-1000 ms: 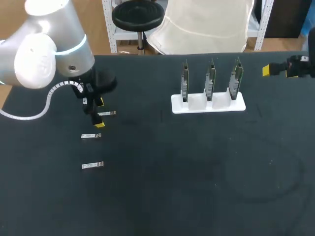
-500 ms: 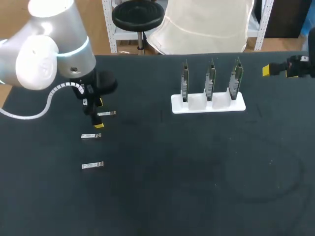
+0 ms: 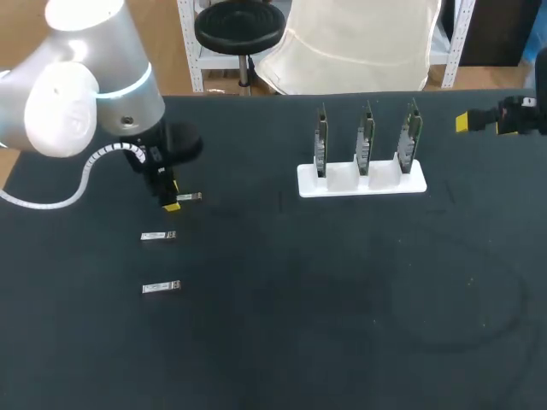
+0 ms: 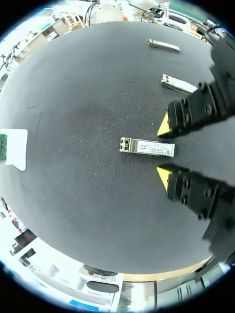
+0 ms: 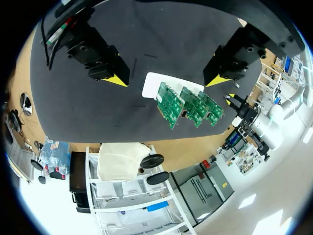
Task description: Pick up the optical module with the left hand, and insert it into the network port with the right hand.
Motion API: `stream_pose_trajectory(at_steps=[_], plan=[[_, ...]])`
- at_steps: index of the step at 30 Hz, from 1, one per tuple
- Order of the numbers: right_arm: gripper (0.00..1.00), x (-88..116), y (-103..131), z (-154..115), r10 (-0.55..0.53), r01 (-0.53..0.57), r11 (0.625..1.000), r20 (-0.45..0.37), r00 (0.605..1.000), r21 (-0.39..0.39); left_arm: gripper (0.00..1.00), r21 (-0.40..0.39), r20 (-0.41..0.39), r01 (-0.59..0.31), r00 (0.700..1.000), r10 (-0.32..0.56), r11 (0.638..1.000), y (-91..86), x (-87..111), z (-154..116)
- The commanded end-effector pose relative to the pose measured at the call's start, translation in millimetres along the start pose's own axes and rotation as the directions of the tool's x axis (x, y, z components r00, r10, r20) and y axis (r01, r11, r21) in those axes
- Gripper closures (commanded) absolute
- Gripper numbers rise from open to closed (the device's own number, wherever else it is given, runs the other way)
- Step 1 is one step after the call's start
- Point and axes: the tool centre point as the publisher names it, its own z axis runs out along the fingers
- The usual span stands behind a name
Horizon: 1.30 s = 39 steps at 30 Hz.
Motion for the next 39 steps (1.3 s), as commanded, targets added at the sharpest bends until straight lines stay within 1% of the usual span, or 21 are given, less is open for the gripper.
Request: stream_pose_trajectory(at_steps=[1,5,11,15,18,20,21,23,26,27,29,30,31,33,36,37,38,39], plan=[[0.0,0.4,1.2,-0.2,0.001,-0.001,1.0,0.001,1.0,0.005,1.0,-0.008,0.011,0.01,1.0,-0.01,1.0,-2.3,1.9,3.4],[0.0,0.4,1.2,-0.2,0.001,-0.001,1.0,0.001,1.0,0.005,1.0,-0.01,0.028,0.04,0.999,-0.039,0.999,-1.5,1.3,1.8],[0.0,0.4,1.2,-0.2,0.001,-0.001,1.0,0.001,1.0,0.005,1.0,-0.007,0.088,0.149,0.985,-0.148,0.989,5.0,-0.4,-5.9],[0.0,0.4,1.2,-0.2,0.001,-0.001,1.0,0.001,1.0,0.005,1.0,-0.006,0.153,0.234,0.961,-0.23,0.972,10.7,-2.4,-15.8],[0.0,0.4,1.2,-0.2,0.001,-0.001,1.0,0.001,1.0,0.005,1.0,0.0,0.209,0.311,0.929,-0.304,0.95,16.7,-3.3,-26.4],[0.0,0.4,1.2,-0.2,0.001,-0.001,1.0,0.001,1.0,0.005,1.0,0.018,0.258,0.369,0.896,-0.361,0.929,20.6,-4.8,-36.2],[0.0,0.4,1.2,-0.2,0.001,-0.001,1.0,0.001,1.0,0.005,1.0,0.015,0.281,0.39,0.882,-0.378,0.921,22.3,-5.7,-42.1],[0.0,0.4,1.2,-0.2,0.001,-0.001,1.0,0.001,1.0,0.005,1.0,0.016,0.334,0.446,0.841,-0.425,0.895,26.2,-8.7,-53.8],[0.0,0.4,1.2,-0.2,0.001,-0.001,1.0,0.001,1.0,0.005,1.0,0.004,0.416,0.502,0.786,-0.458,0.865,30.2,-14.8,-74.4],[0.0,0.4,1.2,-0.2,0.001,-0.001,1.0,0.001,1.0,0.005,1.0,0.019,0.446,0.523,0.758,-0.476,0.852,31.6,-17.1,-82.4],[0.0,0.4,1.2,-0.2,0.001,-0.001,1.0,0.001,1.0,0.005,1.0,0.021,0.507,0.558,0.709,-0.49,0.829,33.8,-22.3,-99.2],[0.0,0.4,1.2,-0.2,0.001,-0.001,1.0,0.001,1.0,0.005,1.0,0.035,0.535,0.57,0.684,-0.497,0.821,34.8,-25.0,-106.7],[0.0,0.4,1.2,-0.2,0.001,-0.001,1.0,0.001,1.0,0.005,1.0,0.032,0.567,0.58,0.66,-0.493,0.814,35.5,-28.0,-114.7],[0.0,0.4,1.2,-0.2,0.001,-0.001,1.0,0.001,1.0,0.005,1.0,0.033,0.622,0.583,0.624,-0.473,0.812,34.7,-35.1,-131.0],[0.0,0.4,1.2,-0.2,0.001,-0.001,1.0,0.001,1.0,0.005,1.0,0.042,0.702,0.582,0.561,-0.439,0.812,32.3,-47.6,-154.7],[0.0,0.4,1.2,-0.2,0.001,-0.001,1.0,0.001,1.0,0.005,1.0,0.059,0.729,0.578,0.532,-0.43,0.814,31.4,-52.3,-162.4],[0.0,0.4,1.2,-0.2,0.001,-0.001,1.0,0.001,1.0,0.005,1.0,0.076,0.746,0.573,0.51,-0.428,0.816,30.8,-56.6,-169.5],[0.0,0.4,1.2,-0.2,0.001,-0.001,1.0,0.001,1.0,0.005,1.0,0.076,0.767,0.568,0.492,-0.412,0.82,30.2,-61.6,-176.5]])
